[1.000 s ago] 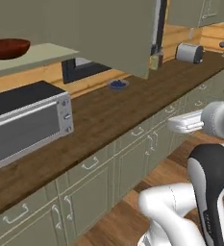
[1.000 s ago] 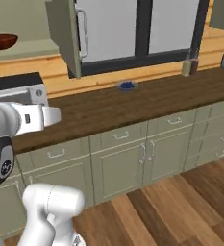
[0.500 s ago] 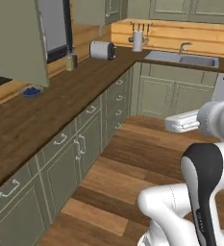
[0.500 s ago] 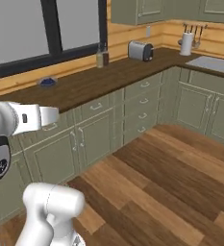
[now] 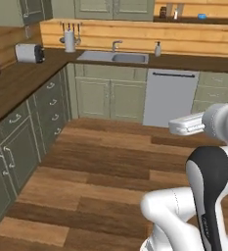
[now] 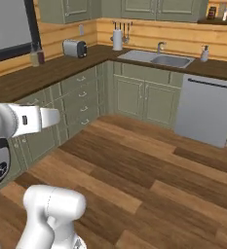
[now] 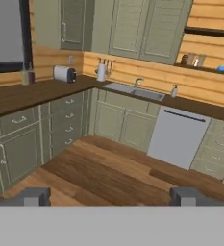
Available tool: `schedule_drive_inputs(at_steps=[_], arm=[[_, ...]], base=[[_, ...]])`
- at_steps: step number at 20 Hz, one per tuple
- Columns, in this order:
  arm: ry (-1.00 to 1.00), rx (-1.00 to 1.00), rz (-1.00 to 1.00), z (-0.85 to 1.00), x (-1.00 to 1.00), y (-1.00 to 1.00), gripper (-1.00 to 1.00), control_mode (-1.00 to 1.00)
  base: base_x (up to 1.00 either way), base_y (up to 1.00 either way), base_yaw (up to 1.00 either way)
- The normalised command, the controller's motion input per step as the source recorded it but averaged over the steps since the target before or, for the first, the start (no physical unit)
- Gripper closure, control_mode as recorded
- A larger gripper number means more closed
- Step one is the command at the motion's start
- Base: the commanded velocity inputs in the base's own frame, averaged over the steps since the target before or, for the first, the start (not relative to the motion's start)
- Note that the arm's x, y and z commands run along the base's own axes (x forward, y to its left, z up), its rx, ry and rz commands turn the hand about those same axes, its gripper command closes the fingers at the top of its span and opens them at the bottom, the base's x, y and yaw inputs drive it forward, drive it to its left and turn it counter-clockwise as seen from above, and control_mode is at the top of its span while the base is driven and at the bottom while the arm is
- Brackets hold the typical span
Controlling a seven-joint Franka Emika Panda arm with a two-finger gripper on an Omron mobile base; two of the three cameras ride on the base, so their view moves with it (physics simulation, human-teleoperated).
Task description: Gather all objects into one cabinet and sort the glasses and bowls to opposite sides.
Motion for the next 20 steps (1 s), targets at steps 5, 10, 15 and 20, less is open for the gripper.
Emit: schedule_drive_inputs(at_steps=[5,10,15,20], arm=[[0.0,0.0,0.0,0.0,0.0,0.0,-1.0,1.0],[0.0,0.0,0.0,0.0,0.0,0.0,-1.0,1.0],[0.0,0.0,0.0,0.0,0.0,0.0,-1.0,1.0],[0.0,0.0,0.0,0.0,0.0,0.0,-1.0,1.0]], base=[[0.05,-1.0,-0.43],[0.06,-0.89,-0.27],[0.42,-0.82,-0.11],[0.63,-0.76,-0.29]])
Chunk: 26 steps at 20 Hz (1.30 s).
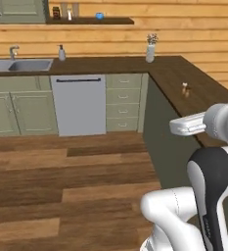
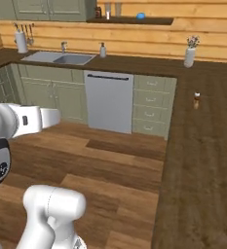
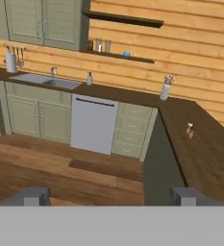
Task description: Gather all objects into one cabinet and sort the glasses and bowls to opposite sides.
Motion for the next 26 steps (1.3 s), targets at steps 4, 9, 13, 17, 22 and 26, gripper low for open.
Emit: schedule_drive_inputs(at_steps=[4,9,13,17,22,26], arm=[[0.0,0.0,0.0,0.0,0.0,0.0,-1.0,1.0],[0.0,0.0,0.0,0.0,0.0,0.0,-1.0,1.0],[0.0,0.0,0.0,0.0,0.0,0.0,-1.0,1.0],[0.0,0.0,0.0,0.0,0.0,0.0,-1.0,1.0],[0.0,0.0,0.0,0.0,0.0,0.0,-1.0,1.0],[0.0,0.0,0.0,0.0,0.0,0.0,-1.0,1.0]], base=[[0.86,-0.27,-0.08],[1.0,0.0,0.0],[1.0,-0.18,-0.11],[1.0,0.0,-0.23],[1.0,0.14,-0.18],[0.97,0.52,-0.01]])
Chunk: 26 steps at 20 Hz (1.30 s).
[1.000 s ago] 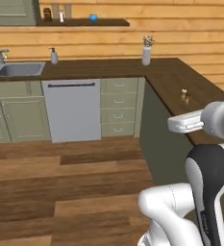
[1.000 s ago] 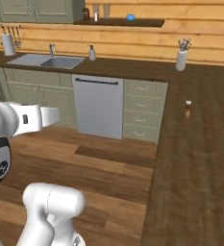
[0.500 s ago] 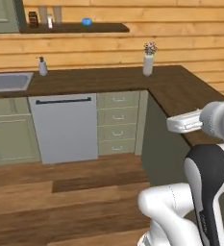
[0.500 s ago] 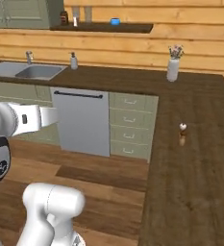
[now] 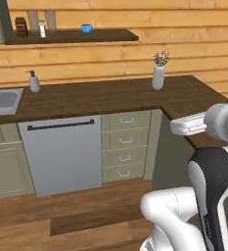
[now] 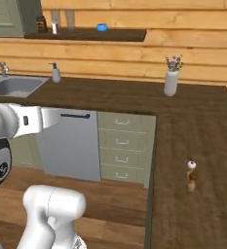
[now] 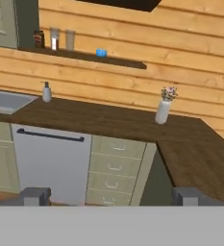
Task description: Gather all objects into one cabinet and sort the glasses and bowls to opposite sides.
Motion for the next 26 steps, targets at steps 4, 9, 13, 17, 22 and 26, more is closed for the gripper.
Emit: schedule_drive_inputs(at_steps=[4,9,13,17,22,26], arm=[[0.0,0.0,0.0,0.0,0.0,0.0,-1.0,1.0],[0.0,0.0,0.0,0.0,0.0,0.0,-1.0,1.0],[0.0,0.0,0.0,0.0,0.0,0.0,-1.0,1.0],[0.0,0.0,0.0,0.0,0.0,0.0,-1.0,1.0],[0.0,0.0,0.0,0.0,0.0,0.0,-1.0,1.0],[0.0,0.0,0.0,0.0,0.0,0.0,-1.0,1.0]], base=[[0.96,0.25,0.0],[0.85,0.05,0.0],[0.62,0.58,0.0],[0.52,0.37,-0.01],[0.54,-0.03,-0.06],[0.91,0.05,-0.06]])
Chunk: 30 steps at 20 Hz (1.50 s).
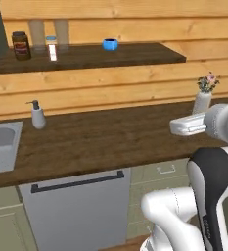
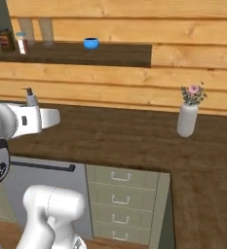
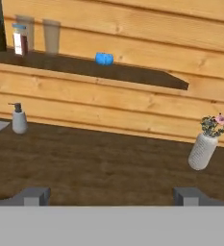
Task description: Gather all objects into one cabinet and sort the glasses and bowls to opposite sides.
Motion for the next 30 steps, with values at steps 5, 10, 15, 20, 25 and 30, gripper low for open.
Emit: schedule_drive_inputs(at_steps=[5,10,15,20,25,30], arm=[[0.0,0.0,0.0,0.0,0.0,0.0,-1.0,1.0],[0.0,0.0,0.0,0.0,0.0,0.0,-1.0,1.0],[0.0,0.0,0.0,0.0,0.0,0.0,-1.0,1.0],[0.0,0.0,0.0,0.0,0.0,0.0,-1.0,1.0],[0.13,0.01,0.0,-0.06,0.0,0.14,-1.0,-1.0],[0.13,0.2,0.0,0.46,-0.39,-0.05,-1.0,-1.0]], base=[[0.89,0.06,-0.04],[0.55,0.1,0.0],[0.5,0.06,0.0],[0.67,0.11,0.0],[0.05,0.03,0.0],[0.0,0.0,0.0]])
